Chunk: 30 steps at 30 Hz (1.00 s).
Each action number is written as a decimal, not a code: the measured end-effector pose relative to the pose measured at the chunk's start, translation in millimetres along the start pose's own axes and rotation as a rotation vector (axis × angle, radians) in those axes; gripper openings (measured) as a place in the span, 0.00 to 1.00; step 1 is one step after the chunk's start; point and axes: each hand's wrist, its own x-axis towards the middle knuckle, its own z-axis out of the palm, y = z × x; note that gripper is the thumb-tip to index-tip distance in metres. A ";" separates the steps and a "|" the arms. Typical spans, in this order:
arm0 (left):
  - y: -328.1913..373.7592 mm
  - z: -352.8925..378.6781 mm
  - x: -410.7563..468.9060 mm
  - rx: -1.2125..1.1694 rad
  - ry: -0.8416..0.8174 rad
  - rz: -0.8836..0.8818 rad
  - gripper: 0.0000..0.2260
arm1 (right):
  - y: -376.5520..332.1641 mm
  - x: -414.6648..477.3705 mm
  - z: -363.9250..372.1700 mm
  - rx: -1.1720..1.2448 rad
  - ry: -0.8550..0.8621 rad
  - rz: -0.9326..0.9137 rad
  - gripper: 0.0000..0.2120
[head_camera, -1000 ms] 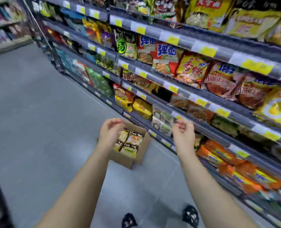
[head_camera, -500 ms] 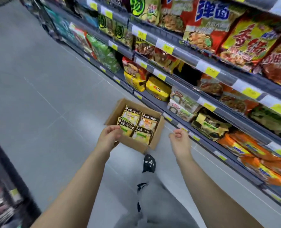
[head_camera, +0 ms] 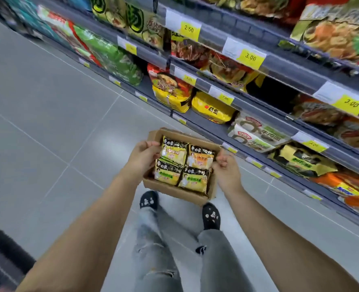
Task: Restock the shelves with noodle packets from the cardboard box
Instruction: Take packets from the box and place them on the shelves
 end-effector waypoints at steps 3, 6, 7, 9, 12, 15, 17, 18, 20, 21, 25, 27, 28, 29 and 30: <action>-7.9 -5.4 61.0 0.120 -0.074 -0.047 0.07 | 22.2 28.8 44.0 0.005 0.047 0.098 0.10; -25.8 -13.0 131.8 0.279 -0.119 -0.073 0.07 | 64.7 67.6 94.2 -0.006 0.047 0.195 0.11; -34.9 -15.6 156.8 0.319 -0.117 -0.057 0.08 | 75.9 79.1 109.4 -0.032 0.050 0.223 0.14; -57.4 -17.1 205.4 0.374 -0.104 -0.001 0.10 | 93.5 103.8 134.2 -0.073 0.069 0.248 0.15; -102.8 -10.2 272.5 0.468 -0.111 0.013 0.06 | 131.3 145.6 164.0 -0.164 0.069 0.244 0.13; -153.7 0.1 336.7 0.558 -0.130 0.024 0.08 | 175.6 182.0 190.6 -0.210 0.065 0.215 0.13; -184.0 8.6 374.8 0.675 -0.137 0.056 0.10 | 207.0 202.6 205.7 -0.257 0.097 0.194 0.15; -197.8 13.1 391.6 0.716 -0.141 0.061 0.09 | 222.7 211.2 213.2 -0.288 0.111 0.164 0.16; -223.2 24.2 418.5 0.754 -0.102 0.062 0.05 | 250.1 224.1 225.1 -0.316 0.143 0.103 0.19; -233.7 29.9 429.6 0.759 -0.076 0.052 0.07 | 262.4 229.4 229.4 -0.317 0.160 0.086 0.20; -266.1 40.1 462.9 0.778 0.003 -0.041 0.31 | 297.5 249.2 236.3 -0.367 0.201 0.062 0.23; -274.3 34.7 471.5 0.829 0.043 0.008 0.27 | 305.5 256.8 234.9 -0.380 0.239 0.063 0.24; -275.1 32.3 473.3 0.839 0.053 0.042 0.24 | 308.0 260.3 233.7 -0.384 0.262 0.069 0.25; -275.6 31.1 474.7 0.847 0.063 0.078 0.22 | 310.2 263.7 231.5 -0.390 0.279 0.074 0.26; -273.8 29.7 475.0 0.854 0.068 0.123 0.19 | 311.0 268.4 229.7 -0.395 0.291 0.078 0.27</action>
